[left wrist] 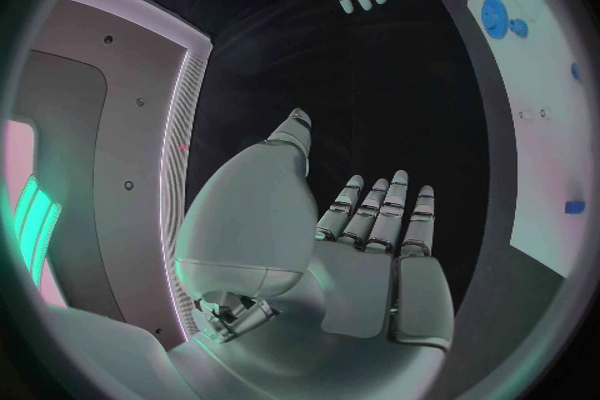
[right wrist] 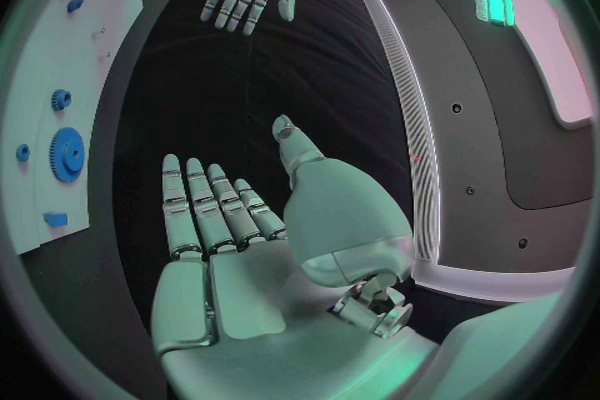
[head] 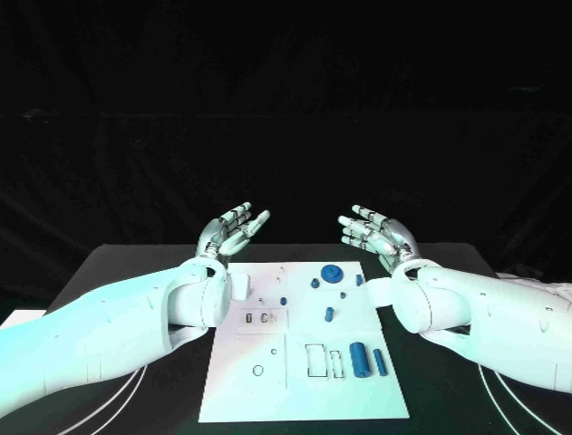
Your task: Assemble the parts on the task board
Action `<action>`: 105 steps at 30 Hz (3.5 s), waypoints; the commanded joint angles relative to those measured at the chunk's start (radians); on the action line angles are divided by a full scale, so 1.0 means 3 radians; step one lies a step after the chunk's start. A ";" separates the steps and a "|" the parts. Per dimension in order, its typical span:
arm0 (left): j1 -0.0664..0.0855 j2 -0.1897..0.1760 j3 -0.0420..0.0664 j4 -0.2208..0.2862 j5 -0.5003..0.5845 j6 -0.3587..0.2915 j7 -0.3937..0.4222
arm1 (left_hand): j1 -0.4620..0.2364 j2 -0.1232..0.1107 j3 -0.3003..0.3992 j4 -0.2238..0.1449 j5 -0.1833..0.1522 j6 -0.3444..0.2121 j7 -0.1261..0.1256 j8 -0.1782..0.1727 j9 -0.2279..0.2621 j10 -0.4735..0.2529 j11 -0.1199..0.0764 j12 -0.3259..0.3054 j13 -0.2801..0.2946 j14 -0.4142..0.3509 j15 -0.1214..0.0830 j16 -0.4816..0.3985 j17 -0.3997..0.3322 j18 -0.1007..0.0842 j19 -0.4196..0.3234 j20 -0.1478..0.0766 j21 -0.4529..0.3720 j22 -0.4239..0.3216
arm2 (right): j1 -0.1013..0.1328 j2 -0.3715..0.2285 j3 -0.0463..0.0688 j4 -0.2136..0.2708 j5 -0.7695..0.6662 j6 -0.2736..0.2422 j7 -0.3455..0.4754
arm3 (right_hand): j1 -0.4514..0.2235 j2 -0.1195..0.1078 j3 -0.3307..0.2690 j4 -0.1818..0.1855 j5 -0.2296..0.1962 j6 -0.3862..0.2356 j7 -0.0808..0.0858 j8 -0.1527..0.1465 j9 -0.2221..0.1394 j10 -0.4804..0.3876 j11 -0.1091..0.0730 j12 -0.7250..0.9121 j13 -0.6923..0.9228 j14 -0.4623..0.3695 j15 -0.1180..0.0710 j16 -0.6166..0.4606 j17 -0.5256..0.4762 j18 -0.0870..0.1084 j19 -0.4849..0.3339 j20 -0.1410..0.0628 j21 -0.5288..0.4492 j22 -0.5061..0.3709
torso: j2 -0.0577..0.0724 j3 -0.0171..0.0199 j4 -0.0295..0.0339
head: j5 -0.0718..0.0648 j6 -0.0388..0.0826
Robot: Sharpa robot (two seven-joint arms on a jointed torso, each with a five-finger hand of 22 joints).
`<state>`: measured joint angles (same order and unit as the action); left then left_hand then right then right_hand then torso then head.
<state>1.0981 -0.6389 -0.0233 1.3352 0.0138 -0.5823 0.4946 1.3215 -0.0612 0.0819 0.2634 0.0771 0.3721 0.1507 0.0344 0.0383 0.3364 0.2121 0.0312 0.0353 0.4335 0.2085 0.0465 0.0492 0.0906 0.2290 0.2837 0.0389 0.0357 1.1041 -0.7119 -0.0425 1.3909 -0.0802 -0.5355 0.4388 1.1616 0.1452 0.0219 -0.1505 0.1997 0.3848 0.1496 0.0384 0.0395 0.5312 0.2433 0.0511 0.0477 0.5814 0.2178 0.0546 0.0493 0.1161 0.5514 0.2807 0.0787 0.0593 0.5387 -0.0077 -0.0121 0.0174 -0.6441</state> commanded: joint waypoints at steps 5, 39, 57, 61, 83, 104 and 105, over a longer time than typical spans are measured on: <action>0.0015 0.0031 -0.0001 -0.0050 0.0008 0.0374 0.0003 | 0.0179 0.0075 -0.0008 -0.0031 0.0037 0.0728 0.0427 0.0129 0.0066 0.1263 0.0096 0.0206 0.0097 0.1296 -0.0002 0.0320 0.0140 0.0210 0.1474 0.0021 0.0505 0.0242 | 0.0060 0.0080 -0.0041 -0.0200 -0.0438 0.0943 -0.0268 | 0.0664 -0.0030 0.0102 -0.0392 -0.0219 0.1276 0.0342 0.0156 0.0091 0.1302 -0.0135 0.0219 0.0060 0.1380 -0.0185 0.0230 0.0058 0.0235 0.1016 -0.0023 0.0311 0.0085 | -0.0001 -0.0002 -0.0001 | 0.0000 0.0000; 0.0060 -0.0713 0.0061 0.1226 0.0186 0.0354 -0.0177 | 0.0259 0.0148 -0.0008 -0.0276 0.0039 0.2079 0.0150 0.0272 0.0112 0.2597 -0.0268 0.0226 0.0171 0.2739 -0.0487 0.0878 0.0977 0.0293 0.2946 -0.0400 0.1290 0.0566 | 0.0405 -0.0042 0.0036 -0.0277 -0.4322 0.0903 -0.1439 | 0.0509 -0.0356 0.0442 -0.0436 0.0067 0.2141 0.0050 0.0090 0.0091 0.2184 -0.0507 0.0038 0.0057 0.3091 -0.0737 0.0932 0.0739 0.0212 0.2127 -0.0651 0.1704 0.0768 | 0.0487 -0.0086 0.0160 | -0.0186 0.0135; 0.0084 -0.0843 0.0070 0.1605 0.0373 0.0357 -0.0203 | 0.0241 0.0150 -0.0024 -0.0286 0.0040 0.2055 0.0176 0.0233 0.0107 0.2566 -0.0246 0.0197 0.0168 0.2686 -0.0467 0.0892 0.1063 0.0288 0.2911 -0.0386 0.1312 0.0586 | 0.0496 0.0020 0.0035 -0.0135 -0.5271 0.1197 -0.1858 | 0.0313 -0.0464 0.0616 -0.0342 -0.0092 0.2195 0.0017 0.0091 0.0094 0.2048 -0.0501 0.0055 0.0074 0.3076 -0.0704 0.3577 0.3053 0.0183 0.2158 -0.0629 0.2822 0.1615 | 0.0670 -0.0101 0.0262 | -0.0265 0.0147; 0.0094 -0.0858 0.0072 0.1634 0.0376 0.0365 -0.0206 | 0.0241 0.0152 -0.0023 -0.0287 0.0040 0.2055 0.0177 0.0233 0.0107 0.2566 -0.0245 0.0198 0.0168 0.2684 -0.0466 0.0893 0.1067 0.0288 0.2909 -0.0385 0.1313 0.0587 | 0.0498 -0.0006 0.0035 -0.0079 -0.5334 0.1232 -0.1895 | 0.0308 -0.0481 0.0624 -0.0333 -0.0102 0.2198 0.0014 0.0090 0.0093 0.2019 -0.0496 0.0048 0.0070 0.3063 -0.0697 0.3605 0.3070 0.0182 0.2134 -0.0623 0.2870 0.1652 | 0.0693 -0.0102 0.0271 | -0.0243 0.0138; 0.0105 -0.0837 0.0073 0.1604 0.0390 0.0402 -0.0253 | 0.0237 0.0173 -0.0020 -0.0288 0.0042 0.2057 0.0181 0.0228 0.0109 0.2565 -0.0243 0.0200 0.0168 0.2673 -0.0465 0.0912 0.1100 0.0290 0.2900 -0.0383 0.1326 0.0597 | 0.0499 0.0046 0.0035 -0.0147 -0.5442 0.1385 -0.1914 | 0.0356 -0.0386 0.0785 -0.0279 -0.0208 0.2247 -0.0014 0.0092 0.0095 0.1987 -0.0501 0.0050 0.0054 0.3024 -0.0695 0.3594 0.3013 0.0192 0.2026 -0.0613 0.2954 0.1691 | 0.0750 -0.0114 0.0280 | -0.0279 0.0162; 0.0105 -0.0838 0.0073 0.1582 0.0390 0.0414 -0.0274 | 0.0265 0.0200 -0.0001 -0.0315 0.0042 0.2047 0.0189 0.0212 0.0108 0.2546 -0.0238 0.0197 0.0164 0.2649 -0.0463 0.0942 0.1156 0.0293 0.2887 -0.0379 0.1352 0.0617 | 0.0496 0.0062 0.0032 -0.0164 -0.5307 0.1449 -0.1844 | 0.0329 -0.0391 0.0990 -0.0202 -0.0389 0.2296 -0.0018 0.0092 0.0096 0.2022 -0.0507 0.0051 0.0054 0.3023 -0.0695 0.3646 0.3045 0.0187 0.1985 -0.0610 0.3063 0.1778 | 0.0773 -0.0126 0.0308 | -0.0306 0.0141; 0.0105 -0.0837 0.0073 0.1580 0.0390 0.0414 -0.0275 | 0.0265 0.0200 -0.0001 -0.0315 0.0042 0.2047 0.0189 0.0212 0.0108 0.2546 -0.0238 0.0197 0.0164 0.2649 -0.0463 0.0942 0.1156 0.0293 0.2887 -0.0379 0.1352 0.0617 | 0.0496 0.0062 0.0032 -0.0165 -0.5302 0.1445 -0.1841 | 0.0329 -0.0390 0.0992 -0.0200 -0.0389 0.2297 -0.0018 0.0093 0.0096 0.2023 -0.0507 0.0052 0.0054 0.3023 -0.0695 0.3646 0.3045 0.0187 0.1985 -0.0610 0.3064 0.1778 | 0.0773 -0.0126 0.0309 | -0.0305 0.0137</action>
<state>1.1284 -0.8921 -0.0024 1.8088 0.1281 -0.4799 0.4107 1.4013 -0.0066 0.0818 0.1747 0.0845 0.9859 0.2017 0.1002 0.0713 1.1061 0.1392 0.0958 0.0857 1.2371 0.0697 0.3260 0.3954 0.1711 1.1024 0.1700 0.4406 0.2193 1.2531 -0.6939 -0.0328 1.3407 -1.6787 -0.1191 -0.1233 1.2697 0.0251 0.3141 -0.2093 0.0866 1.0679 0.1434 0.0653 0.0669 1.1322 0.0939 0.0656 0.0649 1.4628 0.0034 1.1438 0.9619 0.1701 1.1532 0.0986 0.9928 0.5922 0.7697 -0.0445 0.0795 -0.0746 -0.6012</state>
